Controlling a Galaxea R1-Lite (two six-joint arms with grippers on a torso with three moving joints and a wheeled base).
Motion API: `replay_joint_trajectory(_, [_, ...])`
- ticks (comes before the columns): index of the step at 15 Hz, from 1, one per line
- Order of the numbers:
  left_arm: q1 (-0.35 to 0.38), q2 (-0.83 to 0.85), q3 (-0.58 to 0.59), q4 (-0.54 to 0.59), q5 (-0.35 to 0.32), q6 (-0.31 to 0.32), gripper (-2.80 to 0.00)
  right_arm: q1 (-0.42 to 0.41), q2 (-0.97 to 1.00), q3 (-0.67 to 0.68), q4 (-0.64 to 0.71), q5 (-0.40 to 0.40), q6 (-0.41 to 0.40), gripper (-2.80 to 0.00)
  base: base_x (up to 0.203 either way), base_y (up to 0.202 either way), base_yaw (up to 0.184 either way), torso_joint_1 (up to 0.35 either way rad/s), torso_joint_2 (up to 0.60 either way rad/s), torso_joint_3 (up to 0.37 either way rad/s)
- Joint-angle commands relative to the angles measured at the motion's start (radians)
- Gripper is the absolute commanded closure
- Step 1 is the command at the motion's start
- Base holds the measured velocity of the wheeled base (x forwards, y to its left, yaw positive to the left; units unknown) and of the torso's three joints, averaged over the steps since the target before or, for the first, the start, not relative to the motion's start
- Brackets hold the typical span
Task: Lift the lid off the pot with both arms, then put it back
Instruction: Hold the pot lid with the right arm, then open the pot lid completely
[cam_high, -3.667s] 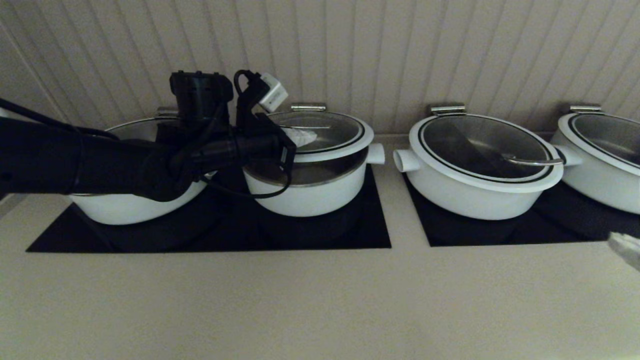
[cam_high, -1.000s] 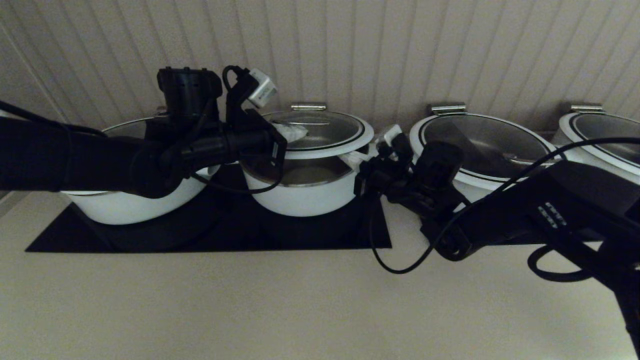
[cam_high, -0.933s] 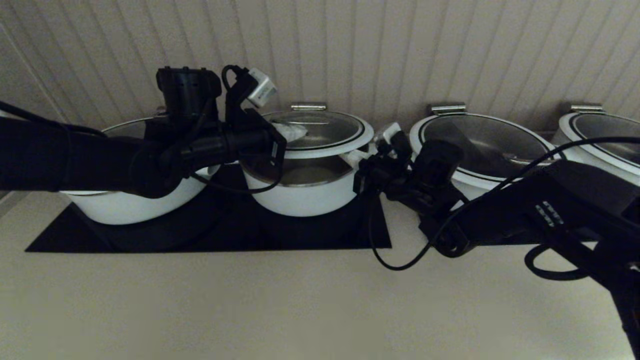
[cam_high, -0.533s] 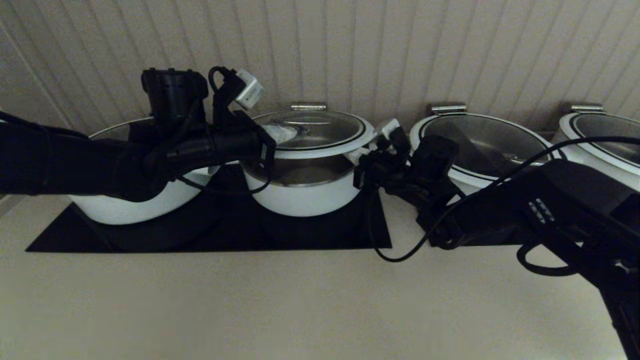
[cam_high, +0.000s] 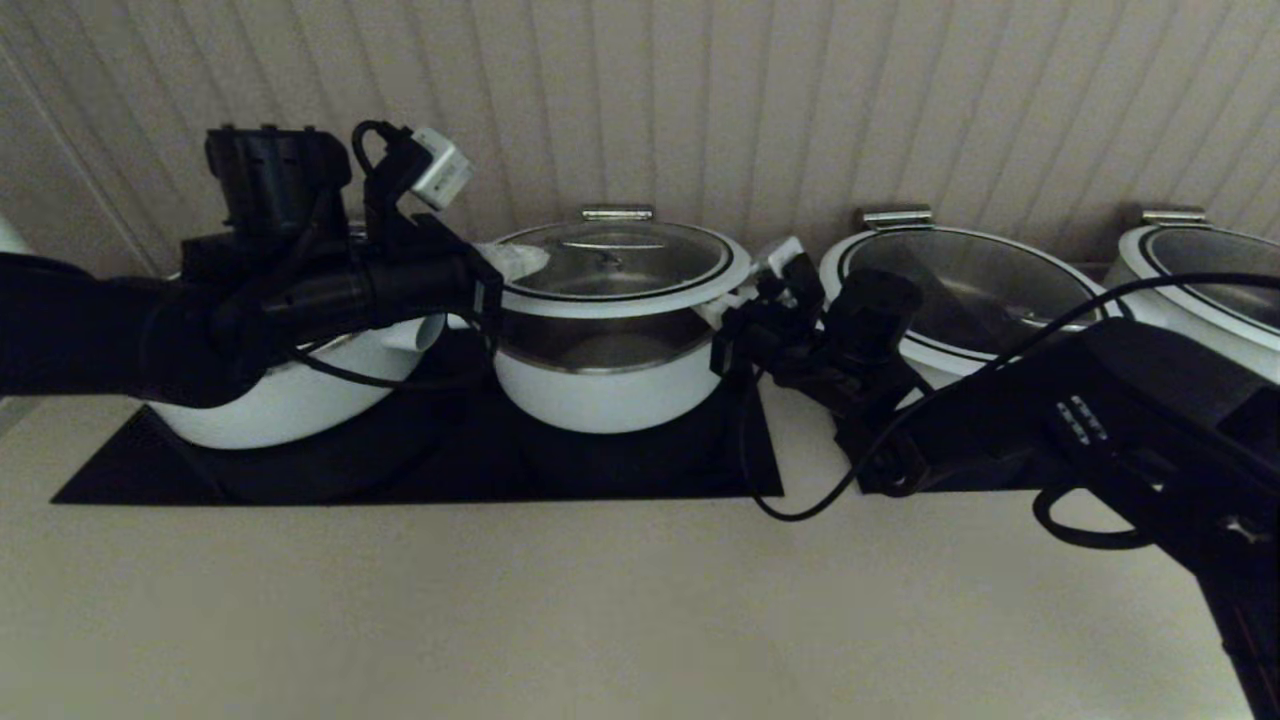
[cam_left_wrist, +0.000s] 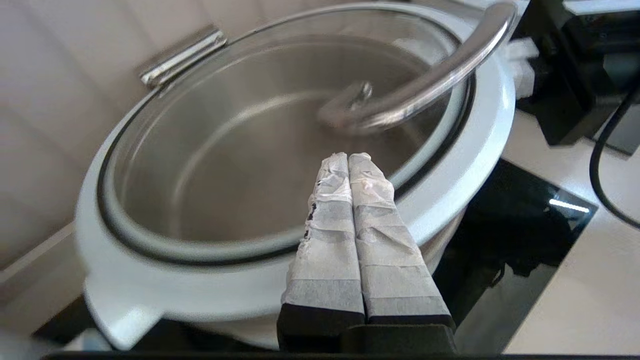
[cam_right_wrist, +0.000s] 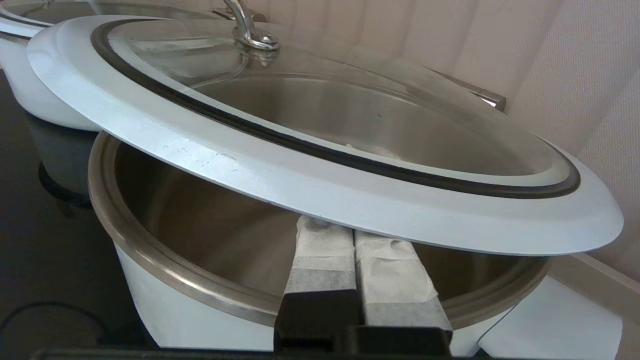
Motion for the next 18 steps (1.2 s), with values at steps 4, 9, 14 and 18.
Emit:
replay_joint_trajectory(4, [0.036, -0.110, 0.149, -0.004, -0.002, 0.003, 0.00, -0.001, 0.002, -0.017, -0.004, 0.001, -0.001, 0.00, 0.000, 0.000, 0.000, 0.000, 0.00, 0.000])
replay_joint_trajectory(9, [0.042, -0.215, 0.320, -0.005, -0.004, 0.006, 0.00, -0.001, 0.012, -0.033, -0.004, 0.001, -0.002, 0.00, 0.000, 0.000, 0.000, 0.000, 0.00, 0.000])
replay_joint_trajectory(14, [0.038, -0.239, 0.458, -0.009, -0.008, 0.030, 0.00, 0.000, 0.019, -0.047, -0.004, 0.001, -0.002, 0.00, 0.000, 0.000, 0.000, 0.000, 0.00, 0.000])
replay_joint_trajectory(18, [0.036, -0.149, 0.456, -0.132, -0.005, 0.032, 0.00, -0.001, 0.019, -0.047, -0.006, 0.001, -0.002, 0.00, 0.000, 0.000, 0.000, 0.000, 0.00, 0.000])
